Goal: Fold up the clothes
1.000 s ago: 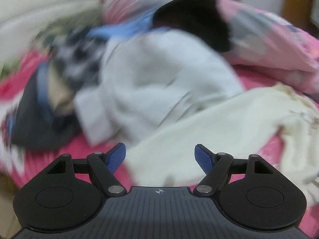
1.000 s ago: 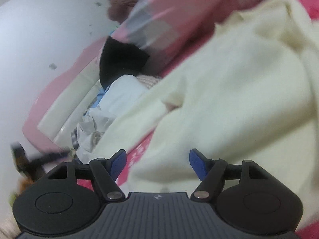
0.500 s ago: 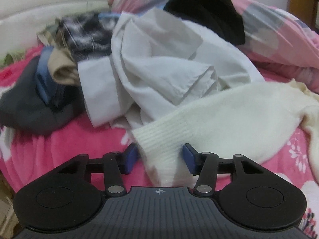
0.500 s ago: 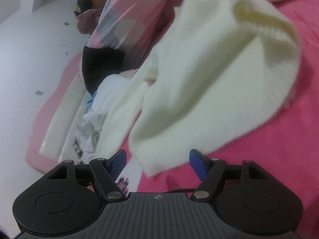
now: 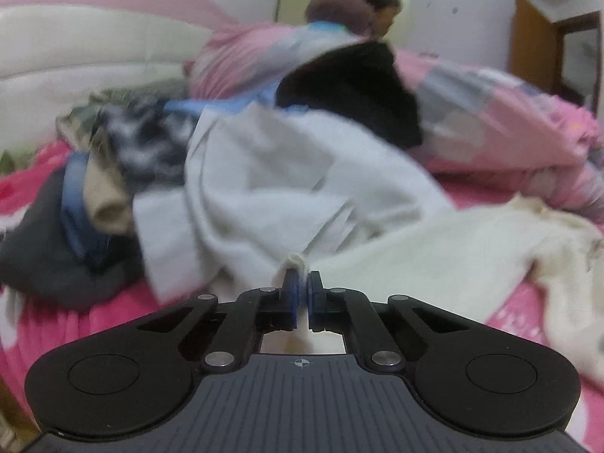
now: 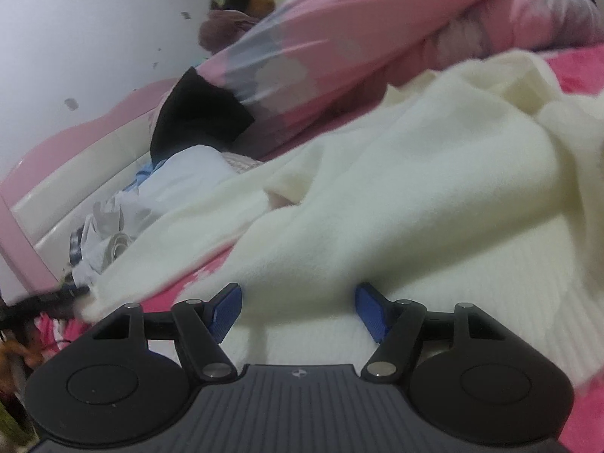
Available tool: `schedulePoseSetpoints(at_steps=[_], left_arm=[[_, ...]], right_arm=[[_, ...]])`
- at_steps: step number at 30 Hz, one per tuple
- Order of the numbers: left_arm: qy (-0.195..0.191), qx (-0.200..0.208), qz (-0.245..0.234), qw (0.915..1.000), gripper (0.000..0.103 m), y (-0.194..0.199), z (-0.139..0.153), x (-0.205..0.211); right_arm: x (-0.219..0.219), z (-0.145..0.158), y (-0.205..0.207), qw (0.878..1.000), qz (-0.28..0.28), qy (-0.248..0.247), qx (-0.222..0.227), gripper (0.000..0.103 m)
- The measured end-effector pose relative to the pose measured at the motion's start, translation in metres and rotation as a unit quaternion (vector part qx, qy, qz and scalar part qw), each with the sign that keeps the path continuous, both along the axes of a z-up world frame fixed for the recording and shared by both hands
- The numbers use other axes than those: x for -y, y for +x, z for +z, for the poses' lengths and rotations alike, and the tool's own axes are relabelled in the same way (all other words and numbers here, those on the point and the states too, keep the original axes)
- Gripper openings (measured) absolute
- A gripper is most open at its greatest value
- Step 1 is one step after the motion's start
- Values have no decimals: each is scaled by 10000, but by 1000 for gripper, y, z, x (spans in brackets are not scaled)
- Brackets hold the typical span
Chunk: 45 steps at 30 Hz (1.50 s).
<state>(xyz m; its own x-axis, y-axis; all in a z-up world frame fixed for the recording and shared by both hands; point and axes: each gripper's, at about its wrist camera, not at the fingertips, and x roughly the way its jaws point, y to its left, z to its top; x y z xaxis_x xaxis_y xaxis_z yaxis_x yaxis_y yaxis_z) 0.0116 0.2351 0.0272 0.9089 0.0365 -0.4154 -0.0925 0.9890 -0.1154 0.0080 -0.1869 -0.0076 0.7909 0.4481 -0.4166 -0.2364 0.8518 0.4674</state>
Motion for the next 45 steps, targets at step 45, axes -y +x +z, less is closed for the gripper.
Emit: schedulePoseSetpoints(at_steps=[45], left_arm=[[-446,-379,1158,9915,20,140,50,-103]], right_arm=[[9,-12,-5,9986,24,344,395,71]])
